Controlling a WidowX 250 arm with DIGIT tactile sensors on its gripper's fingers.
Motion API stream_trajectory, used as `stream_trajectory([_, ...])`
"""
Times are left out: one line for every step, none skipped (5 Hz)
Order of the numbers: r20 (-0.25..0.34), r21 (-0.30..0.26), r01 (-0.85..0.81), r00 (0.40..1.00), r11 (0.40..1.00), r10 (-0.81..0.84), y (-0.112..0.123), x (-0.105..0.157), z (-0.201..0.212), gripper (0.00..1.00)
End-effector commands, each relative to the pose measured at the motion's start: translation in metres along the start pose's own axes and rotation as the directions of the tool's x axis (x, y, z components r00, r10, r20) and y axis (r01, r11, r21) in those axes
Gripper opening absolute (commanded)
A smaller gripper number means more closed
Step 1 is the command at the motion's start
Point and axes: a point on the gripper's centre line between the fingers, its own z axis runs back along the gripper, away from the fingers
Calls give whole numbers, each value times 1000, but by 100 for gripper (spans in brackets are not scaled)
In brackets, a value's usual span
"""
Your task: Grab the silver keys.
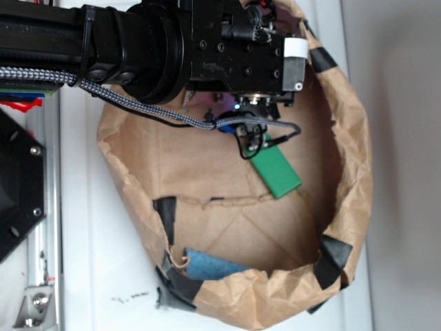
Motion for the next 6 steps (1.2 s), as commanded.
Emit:
stream_trajectory([32,21,-26,999,999,25,14,-1,9,100])
stream_trajectory([33,16,-36,999,999,36,16,-4,9,100])
stream_trajectory([36,11,-35,999,999,35,18,-6,9,0])
stream_trajectory([39,12,-36,999,999,35,18,-6,9,0])
stream_trajectory([4,23,-62,998,998,62,17,-7,3,0])
stream_trajectory([-81,152,-112,989,982,126,20,-12,-9,0])
